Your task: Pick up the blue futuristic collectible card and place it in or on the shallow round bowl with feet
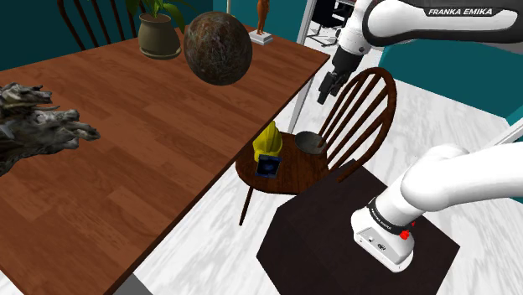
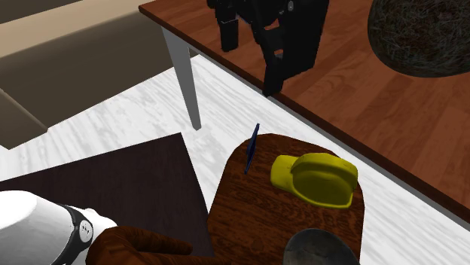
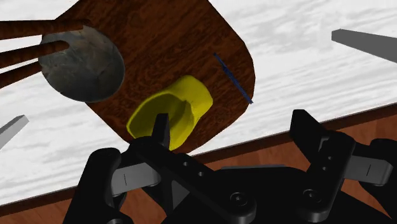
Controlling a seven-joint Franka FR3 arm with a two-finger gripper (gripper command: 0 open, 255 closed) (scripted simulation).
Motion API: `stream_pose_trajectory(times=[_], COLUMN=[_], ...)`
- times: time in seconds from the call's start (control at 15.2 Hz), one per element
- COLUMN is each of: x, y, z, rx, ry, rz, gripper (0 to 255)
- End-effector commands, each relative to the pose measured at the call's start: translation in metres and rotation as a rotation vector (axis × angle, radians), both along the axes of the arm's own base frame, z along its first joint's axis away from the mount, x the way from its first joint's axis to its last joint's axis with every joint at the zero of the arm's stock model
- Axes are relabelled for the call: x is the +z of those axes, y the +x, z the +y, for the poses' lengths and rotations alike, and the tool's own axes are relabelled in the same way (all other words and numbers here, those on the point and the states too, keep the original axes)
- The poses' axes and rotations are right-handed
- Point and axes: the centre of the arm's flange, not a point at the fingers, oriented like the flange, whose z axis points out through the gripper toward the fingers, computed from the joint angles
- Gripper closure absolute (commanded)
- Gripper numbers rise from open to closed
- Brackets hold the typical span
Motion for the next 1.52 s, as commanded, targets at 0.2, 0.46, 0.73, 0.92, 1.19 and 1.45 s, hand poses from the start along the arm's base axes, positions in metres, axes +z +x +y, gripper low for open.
stream_pose_trajectory(times=[0.2, 0.46, 0.73, 0.92, 1.19, 1.45], x=[-0.059, -0.109, -0.159, -0.196, -0.246, -0.297], y=[0.034, 0.058, 0.08, 0.094, 0.11, 0.122], z=[0.002, 0.009, 0.02, 0.03, 0.047, 0.067], rx=[0.133, 0.238, 0.343, 0.421, 0.526, 0.631], ry=[0.038, 0.067, 0.097, 0.12, 0.149, 0.179], rz=[0.04, 0.074, 0.108, 0.133, 0.167, 0.2], gripper=[0, 0, 0, 0, 0, 0])
